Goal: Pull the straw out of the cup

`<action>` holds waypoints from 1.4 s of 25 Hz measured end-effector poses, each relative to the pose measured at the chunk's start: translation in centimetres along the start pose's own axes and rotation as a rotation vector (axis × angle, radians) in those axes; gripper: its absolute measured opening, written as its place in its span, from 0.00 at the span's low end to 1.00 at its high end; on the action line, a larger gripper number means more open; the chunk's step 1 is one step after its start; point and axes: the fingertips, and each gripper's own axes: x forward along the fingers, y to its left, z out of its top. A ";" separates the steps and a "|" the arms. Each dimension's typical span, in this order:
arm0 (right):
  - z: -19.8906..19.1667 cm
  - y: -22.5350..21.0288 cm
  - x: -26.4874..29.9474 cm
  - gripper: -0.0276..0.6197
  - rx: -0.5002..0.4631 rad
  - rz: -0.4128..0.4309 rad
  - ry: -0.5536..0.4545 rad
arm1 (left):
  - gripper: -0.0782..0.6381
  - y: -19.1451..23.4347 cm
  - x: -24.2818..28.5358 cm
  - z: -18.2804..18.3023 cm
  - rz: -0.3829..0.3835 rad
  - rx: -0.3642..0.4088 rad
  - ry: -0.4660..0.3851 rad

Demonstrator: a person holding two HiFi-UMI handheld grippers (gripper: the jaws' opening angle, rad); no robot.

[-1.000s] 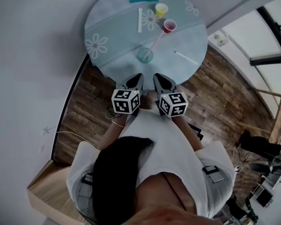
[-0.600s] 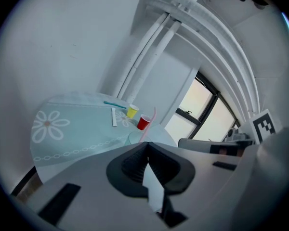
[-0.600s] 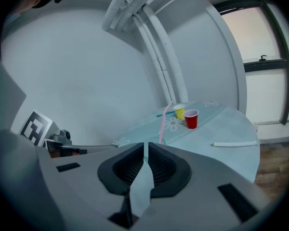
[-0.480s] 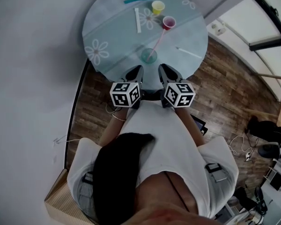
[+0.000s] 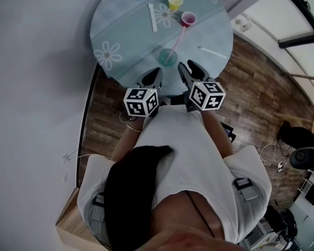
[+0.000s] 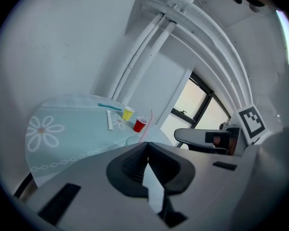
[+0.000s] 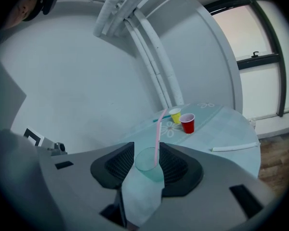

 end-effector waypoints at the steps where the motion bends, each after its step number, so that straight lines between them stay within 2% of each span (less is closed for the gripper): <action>1: 0.2 0.1 0.3 0.27 0.000 0.005 -0.002 | 0.12 0.3 0.0 0.1 0.009 -0.008 -0.006; 7: 1.2 -0.3 2.5 0.28 -0.009 0.004 0.002 | 0.12 1.5 -0.3 0.8 0.054 -0.008 -0.032; 13: 2.2 -1.6 5.2 0.28 0.046 0.018 0.026 | 0.12 2.7 0.1 1.2 0.097 -0.037 -0.040; 24: 2.6 -3.1 8.4 0.28 0.067 0.030 0.078 | 0.12 3.6 1.5 2.1 0.132 -0.072 -0.046; 29: 2.4 -3.3 9.3 0.27 0.081 0.041 0.097 | 0.12 4.1 1.8 2.1 0.149 -0.111 -0.057; 35: 2.4 -3.3 9.7 0.19 0.071 0.056 0.111 | 0.12 4.5 2.1 1.6 0.166 -0.160 -0.057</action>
